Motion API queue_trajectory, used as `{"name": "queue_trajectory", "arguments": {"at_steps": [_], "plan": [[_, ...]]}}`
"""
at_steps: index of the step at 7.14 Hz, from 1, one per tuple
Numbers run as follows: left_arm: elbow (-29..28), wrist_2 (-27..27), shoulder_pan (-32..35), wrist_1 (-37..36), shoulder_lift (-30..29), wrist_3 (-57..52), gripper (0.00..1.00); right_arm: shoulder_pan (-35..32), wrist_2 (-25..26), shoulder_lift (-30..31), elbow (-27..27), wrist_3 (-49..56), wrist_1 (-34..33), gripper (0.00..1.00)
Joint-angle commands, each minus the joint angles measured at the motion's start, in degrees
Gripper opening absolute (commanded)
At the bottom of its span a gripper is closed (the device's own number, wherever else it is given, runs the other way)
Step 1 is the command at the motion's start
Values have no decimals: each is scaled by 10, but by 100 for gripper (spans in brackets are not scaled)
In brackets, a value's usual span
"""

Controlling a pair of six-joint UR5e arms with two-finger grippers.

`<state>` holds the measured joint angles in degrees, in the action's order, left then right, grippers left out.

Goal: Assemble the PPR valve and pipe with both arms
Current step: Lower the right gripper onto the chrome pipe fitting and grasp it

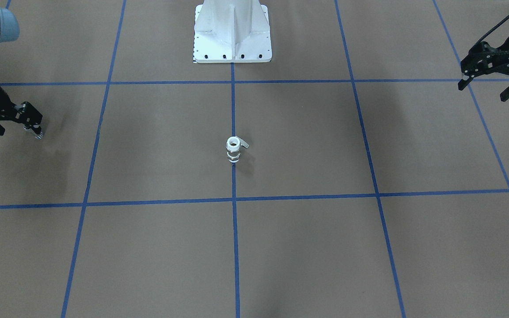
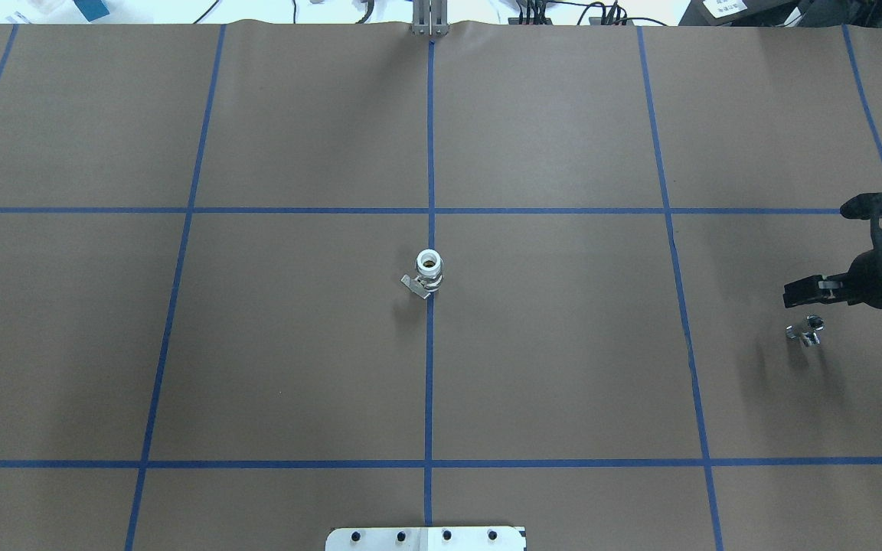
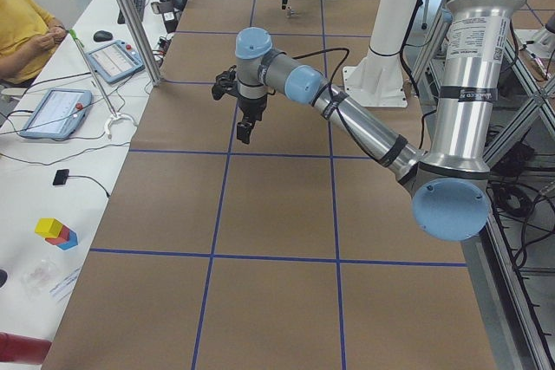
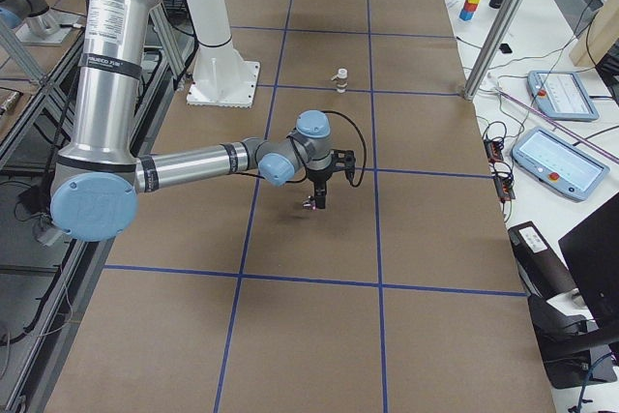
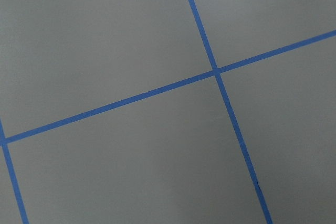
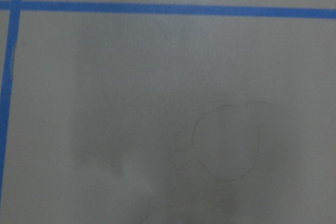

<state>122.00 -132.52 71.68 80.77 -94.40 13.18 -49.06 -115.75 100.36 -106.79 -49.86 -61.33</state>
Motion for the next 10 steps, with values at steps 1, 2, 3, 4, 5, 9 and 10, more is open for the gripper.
{"name": "queue_trajectory", "arguments": {"at_steps": [1, 2, 3, 4, 5, 9, 10], "plan": [[-3, 0, 0, 0, 0, 1, 100, 40, 15, 8, 6, -7, 8, 77], [-4, 0, 0, 0, 0, 1, 100, 41, 12, 10, 5, -6, 8, 68], [-4, 0, 0, 0, -1, 3, 99, 40, 12, 18, 4, -1, 8, 67], [-3, 0, 0, 1, -1, 4, 100, 39, 9, 26, -1, 0, 8, 67], [-3, 0, -1, 0, -1, 4, 100, 38, 8, 26, -4, 0, 8, 65], [-3, 0, -1, 1, -1, 4, 100, 35, -1, 19, -2, -1, 8, 52], [-3, 0, -1, 1, -1, 4, 100, 34, 3, 19, 0, -1, 8, 52]]}}
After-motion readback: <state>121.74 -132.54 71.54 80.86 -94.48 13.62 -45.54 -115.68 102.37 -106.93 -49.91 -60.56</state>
